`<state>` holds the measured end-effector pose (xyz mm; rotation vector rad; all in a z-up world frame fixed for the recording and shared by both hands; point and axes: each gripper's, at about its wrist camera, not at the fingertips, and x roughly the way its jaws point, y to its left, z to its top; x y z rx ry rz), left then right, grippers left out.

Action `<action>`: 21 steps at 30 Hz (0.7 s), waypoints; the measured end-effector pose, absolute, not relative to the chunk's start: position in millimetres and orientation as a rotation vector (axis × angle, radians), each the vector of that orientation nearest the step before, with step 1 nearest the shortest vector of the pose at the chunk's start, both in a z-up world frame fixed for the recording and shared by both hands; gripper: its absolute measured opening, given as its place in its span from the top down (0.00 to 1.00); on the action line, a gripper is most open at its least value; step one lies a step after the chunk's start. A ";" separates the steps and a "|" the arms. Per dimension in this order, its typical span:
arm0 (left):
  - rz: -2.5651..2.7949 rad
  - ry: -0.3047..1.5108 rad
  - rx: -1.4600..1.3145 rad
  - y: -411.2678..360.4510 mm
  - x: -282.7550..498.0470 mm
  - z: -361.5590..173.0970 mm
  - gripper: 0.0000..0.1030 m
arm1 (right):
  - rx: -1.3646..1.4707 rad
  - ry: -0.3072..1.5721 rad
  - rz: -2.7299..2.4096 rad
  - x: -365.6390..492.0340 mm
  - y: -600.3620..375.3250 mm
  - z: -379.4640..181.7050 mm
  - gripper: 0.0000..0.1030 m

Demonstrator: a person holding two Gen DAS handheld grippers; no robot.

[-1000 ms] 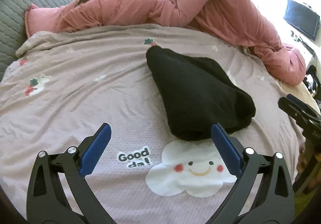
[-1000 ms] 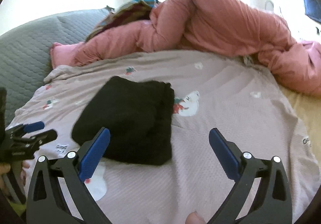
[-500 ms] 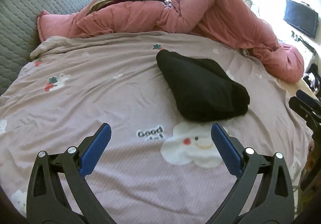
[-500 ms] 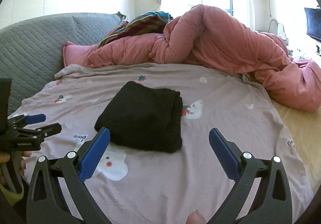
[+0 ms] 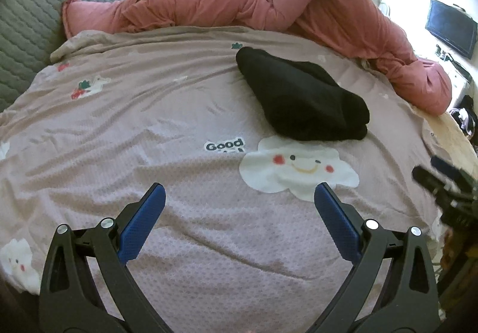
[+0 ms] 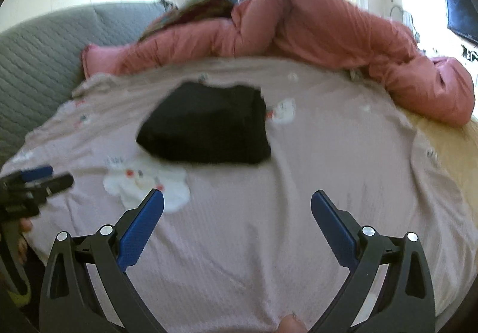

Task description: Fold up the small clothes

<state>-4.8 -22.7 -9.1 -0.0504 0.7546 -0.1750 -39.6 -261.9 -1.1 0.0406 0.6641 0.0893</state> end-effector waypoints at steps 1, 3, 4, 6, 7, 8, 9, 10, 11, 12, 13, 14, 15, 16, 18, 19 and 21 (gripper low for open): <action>-0.177 0.760 -0.051 -23.5 -4.8 -10.9 0.09 | 0.046 0.678 0.088 -38.7 -261.6 -5.2 0.05; -0.180 0.774 -0.046 -24.7 -4.3 -15.2 0.09 | 0.053 0.695 0.089 -38.7 -258.7 -10.5 0.05; -0.181 0.778 -0.046 -25.0 -4.0 -16.2 0.09 | 0.052 0.697 0.090 -39.1 -258.3 -11.1 0.05; -0.180 0.783 -0.046 -24.8 -3.8 -17.7 0.09 | 0.047 0.693 0.097 -39.3 -254.2 -10.0 0.05; -0.179 0.785 -0.047 -24.6 -3.7 -17.9 0.09 | 0.045 0.689 0.098 -39.6 -254.6 -9.4 0.05; -0.177 0.785 -0.047 -24.4 -3.9 -17.8 0.09 | 0.043 0.685 0.101 -40.2 -254.4 -8.9 0.05; -0.177 0.785 -0.048 -24.3 -3.7 -17.6 0.09 | 0.041 0.684 0.102 -40.2 -253.3 -8.6 0.05; -0.175 0.787 -0.047 -24.3 -3.5 -17.9 0.09 | 0.042 0.686 0.102 -40.1 -252.9 -8.8 0.05; -0.174 0.788 -0.046 -24.3 -3.6 -18.1 0.09 | 0.045 0.688 0.106 -39.9 -254.0 -8.8 0.05; -0.172 0.789 -0.046 -24.2 -3.4 -18.2 0.09 | 0.047 0.688 0.106 -40.0 -254.1 -8.6 0.05; -0.170 0.790 -0.046 -24.3 -3.2 -18.2 0.09 | 0.047 0.688 0.106 -40.3 -254.4 -8.5 0.05; -0.168 0.790 -0.047 -23.7 -3.1 -18.5 0.09 | 0.047 0.687 0.106 -40.7 -254.2 -8.3 0.05; -0.166 0.791 -0.047 -23.5 -3.1 -18.5 0.09 | 0.047 0.686 0.106 -41.0 -254.6 -7.9 0.05; -0.164 0.791 -0.048 -23.1 -3.1 -18.7 0.09 | 0.049 0.684 0.104 -41.3 -254.6 -7.8 0.05; -0.153 0.792 -0.042 -22.7 -2.9 -19.4 0.09 | 0.048 0.680 0.103 -41.7 -254.7 -6.7 0.05; -0.149 0.794 -0.037 -22.8 -2.7 -19.4 0.09 | 0.048 0.680 0.104 -41.9 -255.1 -6.7 0.05; -0.144 0.795 -0.032 -23.1 -3.1 -19.4 0.09 | 0.048 0.682 0.103 -42.1 -254.8 -7.1 0.05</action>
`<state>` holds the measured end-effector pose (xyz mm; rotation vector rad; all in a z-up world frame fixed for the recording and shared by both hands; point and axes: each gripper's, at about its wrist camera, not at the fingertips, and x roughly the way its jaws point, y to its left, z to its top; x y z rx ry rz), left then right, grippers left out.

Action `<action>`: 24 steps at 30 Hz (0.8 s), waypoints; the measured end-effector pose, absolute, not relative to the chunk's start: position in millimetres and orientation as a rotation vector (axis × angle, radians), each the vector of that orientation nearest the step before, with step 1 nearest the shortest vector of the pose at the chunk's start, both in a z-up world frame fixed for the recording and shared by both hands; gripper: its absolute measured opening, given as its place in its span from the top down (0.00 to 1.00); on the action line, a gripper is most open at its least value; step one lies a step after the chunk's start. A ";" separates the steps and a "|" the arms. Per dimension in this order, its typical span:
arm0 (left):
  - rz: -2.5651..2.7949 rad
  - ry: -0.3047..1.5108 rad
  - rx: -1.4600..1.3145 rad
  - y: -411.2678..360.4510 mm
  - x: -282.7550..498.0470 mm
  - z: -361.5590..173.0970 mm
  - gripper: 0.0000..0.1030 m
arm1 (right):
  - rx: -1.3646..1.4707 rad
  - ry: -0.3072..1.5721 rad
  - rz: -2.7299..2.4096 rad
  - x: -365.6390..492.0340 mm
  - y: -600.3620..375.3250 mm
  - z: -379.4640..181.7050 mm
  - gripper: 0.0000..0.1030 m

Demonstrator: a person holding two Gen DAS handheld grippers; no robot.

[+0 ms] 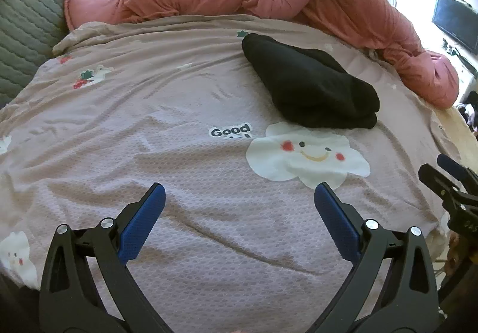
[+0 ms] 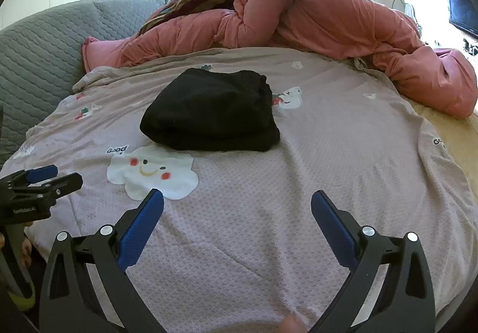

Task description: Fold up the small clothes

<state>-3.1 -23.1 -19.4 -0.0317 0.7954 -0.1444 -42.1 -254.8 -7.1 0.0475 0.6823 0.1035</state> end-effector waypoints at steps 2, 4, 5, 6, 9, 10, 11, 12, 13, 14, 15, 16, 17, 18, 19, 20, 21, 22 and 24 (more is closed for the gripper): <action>-0.145 0.792 -0.033 -23.0 -3.2 -19.1 0.09 | 0.050 0.684 0.105 -41.7 -255.4 -6.6 0.05; -0.144 0.791 -0.033 -22.5 -3.6 -18.8 0.09 | 0.049 0.684 0.105 -41.4 -255.3 -6.3 0.05; -0.143 0.791 -0.033 -22.4 -3.7 -18.8 0.09 | 0.051 0.684 0.105 -41.4 -255.3 -6.4 0.05; -0.143 0.791 -0.031 -22.4 -3.6 -18.7 0.09 | 0.051 0.684 0.106 -41.3 -255.1 -6.4 0.05; -0.141 0.791 -0.031 -22.0 -3.9 -18.0 0.09 | 0.048 0.681 0.106 -41.5 -254.4 -6.1 0.05; -0.141 0.791 -0.031 -21.8 -4.2 -17.6 0.09 | 0.048 0.681 0.107 -41.4 -254.1 -5.9 0.05; -0.141 0.791 -0.032 -21.6 -4.3 -17.5 0.09 | 0.047 0.680 0.107 -41.5 -253.9 -6.0 0.05; -0.141 0.791 -0.031 -21.8 -4.2 -17.7 0.09 | 0.047 0.679 0.105 -41.6 -253.8 -5.8 0.05; -0.141 0.792 -0.030 -21.8 -4.1 -17.9 0.09 | 0.047 0.678 0.105 -41.6 -253.7 -5.4 0.05; -0.141 0.792 -0.031 -21.5 -4.2 -17.9 0.09 | 0.047 0.679 0.106 -41.3 -253.7 -5.4 0.05; -0.139 0.793 -0.031 -21.6 -4.5 -17.5 0.09 | 0.047 0.679 0.104 -41.5 -253.6 -5.4 0.05; -0.139 0.793 -0.031 -21.3 -4.6 -17.2 0.09 | 0.048 0.678 0.104 -41.6 -253.7 -5.3 0.05; -0.137 0.794 -0.031 -20.9 -4.7 -16.9 0.09 | 0.048 0.678 0.107 -41.4 -253.9 -5.3 0.05; -0.136 0.794 -0.031 -20.5 -5.0 -16.4 0.09 | 0.047 0.678 0.106 -41.4 -253.7 -5.3 0.05; -0.135 0.794 -0.031 -20.9 -5.1 -16.2 0.09 | 0.046 0.677 0.106 -41.6 -253.7 -5.3 0.05; -0.134 0.793 -0.031 -20.7 -5.2 -15.9 0.09 | 0.045 0.676 0.106 -41.9 -253.6 -5.2 0.05; -0.134 0.792 -0.032 -20.0 -5.4 -15.2 0.09 | 0.044 0.676 0.106 -41.9 -253.4 -5.2 0.05; -0.132 0.791 -0.032 -20.9 -5.5 -15.3 0.09 | 0.044 0.676 0.106 -42.1 -253.3 -5.2 0.05; -0.132 0.789 -0.032 -21.2 -6.1 -14.7 0.09 | 0.045 0.675 0.106 -42.2 -253.4 -5.0 0.05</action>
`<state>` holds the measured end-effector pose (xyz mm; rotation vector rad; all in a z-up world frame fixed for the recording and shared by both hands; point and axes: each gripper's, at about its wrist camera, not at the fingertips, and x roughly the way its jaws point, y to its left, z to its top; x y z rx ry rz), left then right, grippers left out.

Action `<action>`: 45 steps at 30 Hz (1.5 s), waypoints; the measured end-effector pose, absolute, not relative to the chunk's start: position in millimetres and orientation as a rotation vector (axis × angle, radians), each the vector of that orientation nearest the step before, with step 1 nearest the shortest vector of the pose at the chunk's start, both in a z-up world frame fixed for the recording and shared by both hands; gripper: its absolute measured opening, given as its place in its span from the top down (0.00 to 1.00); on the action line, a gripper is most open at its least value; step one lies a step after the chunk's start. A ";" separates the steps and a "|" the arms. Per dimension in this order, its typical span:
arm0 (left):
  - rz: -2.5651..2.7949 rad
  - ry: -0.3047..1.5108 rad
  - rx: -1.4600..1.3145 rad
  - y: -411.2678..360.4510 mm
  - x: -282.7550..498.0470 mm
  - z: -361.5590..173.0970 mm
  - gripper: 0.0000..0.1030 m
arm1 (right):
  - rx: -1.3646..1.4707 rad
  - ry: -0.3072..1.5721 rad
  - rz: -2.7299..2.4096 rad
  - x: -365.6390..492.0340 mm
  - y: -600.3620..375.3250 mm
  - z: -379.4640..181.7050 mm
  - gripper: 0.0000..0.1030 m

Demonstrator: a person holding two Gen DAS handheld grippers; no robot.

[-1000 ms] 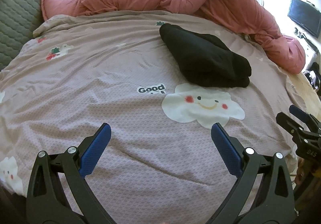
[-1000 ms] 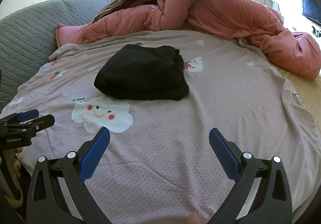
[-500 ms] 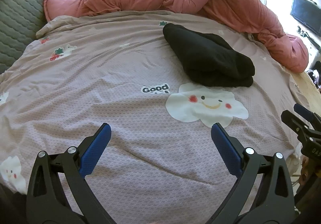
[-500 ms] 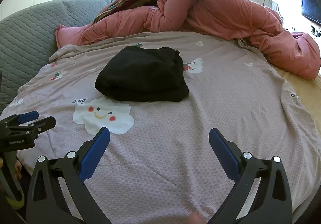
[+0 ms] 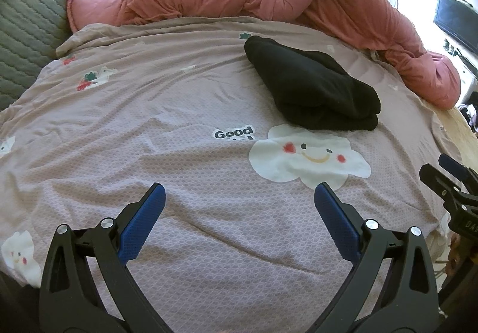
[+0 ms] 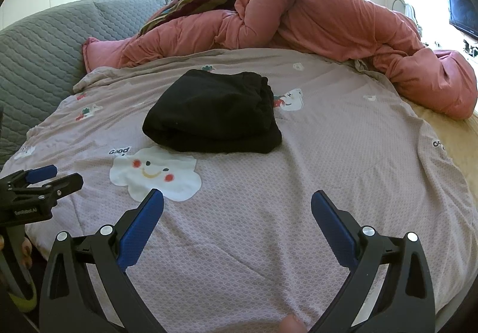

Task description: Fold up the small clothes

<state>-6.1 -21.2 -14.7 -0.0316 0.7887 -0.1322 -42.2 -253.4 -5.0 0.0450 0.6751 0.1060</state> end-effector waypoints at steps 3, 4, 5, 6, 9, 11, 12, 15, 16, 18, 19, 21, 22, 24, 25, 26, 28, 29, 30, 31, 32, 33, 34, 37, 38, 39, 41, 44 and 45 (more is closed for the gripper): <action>-0.132 0.788 -0.031 -20.9 -6.6 -14.2 0.09 | 0.046 0.677 0.105 -42.2 -253.5 -5.0 0.04; -0.132 0.788 -0.032 -21.2 -6.6 -14.3 0.09 | 0.047 0.676 0.107 -42.0 -253.8 -4.9 0.05; -0.131 0.788 -0.033 -20.5 -6.9 -13.8 0.09 | 0.045 0.676 0.107 -41.9 -253.7 -5.0 0.05; -0.130 0.788 -0.033 -21.5 -6.4 -14.1 0.09 | 0.043 0.677 0.105 -42.0 -253.7 -4.9 0.05; -0.129 0.791 -0.035 -21.0 -6.6 -14.1 0.09 | 0.046 0.676 0.105 -42.4 -253.6 -5.3 0.05; -0.127 0.793 -0.035 -21.7 -6.6 -14.1 0.09 | 0.044 0.675 0.105 -42.7 -253.7 -5.2 0.05; -0.127 0.794 -0.034 -21.8 -6.7 -14.0 0.09 | 0.044 0.675 0.105 -42.8 -253.5 -5.1 0.05; -0.127 0.793 -0.034 -21.6 -6.4 -13.7 0.09 | 0.044 0.675 0.105 -42.9 -253.5 -5.1 0.04; -0.125 0.792 -0.034 -21.9 -6.4 -13.9 0.09 | 0.045 0.676 0.105 -42.8 -253.5 -5.1 0.04; -0.125 0.793 -0.036 -21.3 -6.4 -14.0 0.09 | 0.044 0.676 0.106 -42.9 -253.3 -5.1 0.05; -0.124 0.793 -0.036 -21.6 -6.2 -14.2 0.09 | 0.043 0.676 0.104 -43.0 -253.2 -5.1 0.05; -0.123 0.795 -0.036 -21.6 -6.1 -14.3 0.09 | 0.047 0.677 0.106 -43.1 -253.5 -5.0 0.04; -0.123 0.794 -0.036 -21.5 -6.2 -14.1 0.09 | 0.047 0.677 0.106 -43.1 -253.5 -5.1 0.04; -0.121 0.793 -0.035 -21.1 -6.2 -14.1 0.09 | 0.046 0.676 0.106 -43.2 -254.3 -5.0 0.05; -0.120 0.794 -0.036 -21.2 -6.7 -14.3 0.09 | 0.047 0.675 0.107 -43.2 -254.3 -5.0 0.05; -0.121 0.793 -0.037 -20.9 -6.7 -14.3 0.09 | 0.046 0.676 0.107 -43.1 -254.1 -5.0 0.05; -0.122 0.794 -0.036 -21.2 -6.7 -14.3 0.09 | 0.044 0.675 0.105 -43.1 -254.9 -5.3 0.05; -0.123 0.793 -0.036 -21.2 -6.9 -14.4 0.09 | 0.045 0.675 0.106 -43.0 -254.9 -5.2 0.05; -0.122 0.793 -0.036 -21.5 -7.4 -14.2 0.09 | 0.046 0.674 0.105 -42.9 -255.3 -5.3 0.05; -0.122 0.793 -0.036 -21.7 -7.3 -14.3 0.09 | 0.045 0.674 0.103 -43.0 -255.7 -5.3 0.05; -0.124 0.793 -0.036 -21.5 -7.4 -14.2 0.09 | 0.044 0.672 0.101 -43.0 -256.2 -5.2 0.05; -0.127 0.795 -0.039 -21.3 -7.4 -14.2 0.09 | 0.044 0.672 0.099 -42.7 -256.9 -5.1 0.05; -0.127 0.796 -0.040 -21.8 -7.4 -13.8 0.09 | 0.046 0.673 0.098 -42.8 -257.8 -5.0 0.05; -0.129 0.796 -0.041 -21.9 -7.5 -13.4 0.09 | 0.046 0.672 0.091 -43.8 -259.8 -4.5 0.05; -0.127 0.798 -0.041 -21.4 -7.6 -13.5 0.09 | 0.046 0.672 0.087 -44.0 -260.7 -4.7 0.05; -0.124 0.800 -0.040 -21.5 -7.6 -13.4 0.09 | 0.048 0.672 0.082 -44.4 -261.9 -4.7 0.05; -0.120 0.804 -0.034 -23.0 -7.7 -12.6 0.09 | 0.050 0.671 0.074 -44.3 -262.6 -4.8 0.05; -0.095 0.813 -0.004 -26.1 -6.6 -12.7 0.09 | 0.055 0.670 0.052 -44.3 -267.1 -4.4 0.05; -0.094 0.820 -0.005 -26.4 -5.9 -13.3 0.09 | 0.059 0.668 0.037 -44.9 -270.2 -3.9 0.05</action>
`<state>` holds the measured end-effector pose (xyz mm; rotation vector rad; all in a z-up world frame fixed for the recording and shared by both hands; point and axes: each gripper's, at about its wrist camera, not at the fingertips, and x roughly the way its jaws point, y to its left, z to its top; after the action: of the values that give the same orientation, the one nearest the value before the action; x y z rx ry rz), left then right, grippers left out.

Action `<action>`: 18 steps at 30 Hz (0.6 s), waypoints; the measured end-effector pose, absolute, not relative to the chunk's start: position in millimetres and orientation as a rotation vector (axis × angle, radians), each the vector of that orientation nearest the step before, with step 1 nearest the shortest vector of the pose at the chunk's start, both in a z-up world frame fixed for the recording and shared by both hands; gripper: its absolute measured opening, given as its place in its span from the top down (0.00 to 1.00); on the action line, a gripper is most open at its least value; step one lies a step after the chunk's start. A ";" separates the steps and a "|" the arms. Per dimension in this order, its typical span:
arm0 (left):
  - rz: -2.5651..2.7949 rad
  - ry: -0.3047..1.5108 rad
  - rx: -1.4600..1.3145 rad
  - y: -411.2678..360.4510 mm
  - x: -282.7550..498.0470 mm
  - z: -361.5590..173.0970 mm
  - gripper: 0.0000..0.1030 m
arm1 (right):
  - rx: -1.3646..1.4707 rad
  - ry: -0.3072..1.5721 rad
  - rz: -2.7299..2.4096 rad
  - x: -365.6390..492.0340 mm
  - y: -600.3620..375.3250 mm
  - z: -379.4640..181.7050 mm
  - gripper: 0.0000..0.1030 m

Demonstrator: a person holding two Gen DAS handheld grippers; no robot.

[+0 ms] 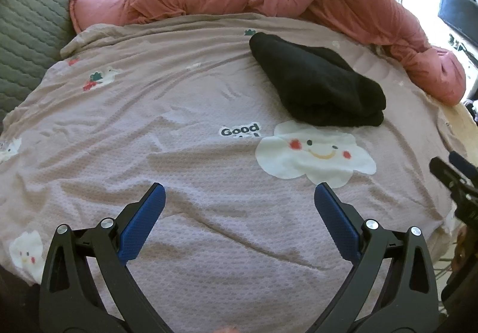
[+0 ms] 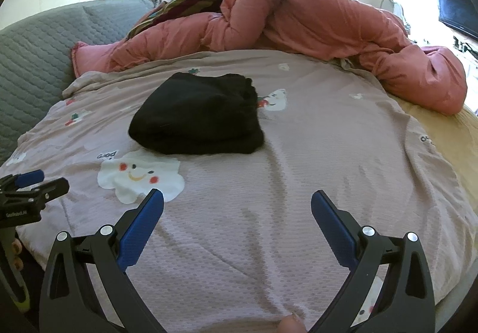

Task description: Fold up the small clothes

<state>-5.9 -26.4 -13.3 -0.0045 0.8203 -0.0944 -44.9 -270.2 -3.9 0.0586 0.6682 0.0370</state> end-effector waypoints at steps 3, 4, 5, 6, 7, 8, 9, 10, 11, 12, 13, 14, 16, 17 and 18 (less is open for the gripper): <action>-0.095 0.837 -0.013 -26.1 -3.4 -15.1 0.09 | 0.077 0.663 -0.020 -47.2 -282.5 -1.9 0.05; -0.091 0.846 -0.015 -25.8 -2.3 -16.1 0.09 | 0.083 0.662 -0.044 -48.3 -288.6 -1.2 0.05; -0.083 0.858 -0.020 -24.5 -0.6 -17.6 0.09 | 0.091 0.662 -0.074 -49.6 -295.8 -0.8 0.05; -0.080 0.863 -0.025 -23.2 0.3 -18.2 0.09 | 0.103 0.659 -0.122 -53.6 -308.0 0.0 0.05; -0.078 0.870 -0.040 -20.0 1.5 -19.2 0.09 | 0.110 0.658 -0.165 -57.7 -319.7 0.3 0.05; -0.073 0.875 -0.047 -17.5 2.3 -19.9 0.09 | 0.117 0.658 -0.202 -62.2 -329.2 0.3 0.05; -0.069 0.879 -0.055 -14.4 3.2 -20.0 0.09 | 0.134 0.662 -0.262 -68.9 -347.1 0.0 0.05; -0.071 0.879 -0.070 -9.7 3.9 -19.2 0.09 | 0.148 0.666 -0.309 -75.2 -361.0 -0.8 0.05; -0.074 0.875 -0.081 -5.9 4.4 -18.2 0.09 | 0.161 0.670 -0.369 -83.1 -378.7 -1.4 0.05; -0.075 0.870 -0.095 -0.7 5.7 -16.5 0.09 | 0.178 0.676 -0.436 -92.8 -399.1 -2.0 0.05; -0.071 0.861 -0.121 9.1 8.9 -13.3 0.09 | 0.204 0.678 -0.510 -105.1 -422.9 -2.9 0.05; -0.067 0.857 -0.137 15.5 11.9 -11.9 0.09 | 0.222 0.675 -0.564 -114.9 -440.5 -4.2 0.05; -0.046 0.875 -0.168 35.5 24.2 -10.8 0.09 | 0.254 0.692 -0.738 -143.5 -487.6 -10.3 0.05; -0.017 0.890 -0.183 52.7 33.1 -11.8 0.09 | 0.266 0.699 -0.820 -158.3 -509.2 -14.1 0.05; 0.020 0.905 -0.191 68.8 40.7 -13.1 0.09 | 0.287 0.710 -0.914 -177.3 -535.3 -19.3 0.05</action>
<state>40.7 68.8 -13.1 -0.1907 0.9050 0.0197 -177.3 -535.3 -19.3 0.2872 0.7099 -0.9142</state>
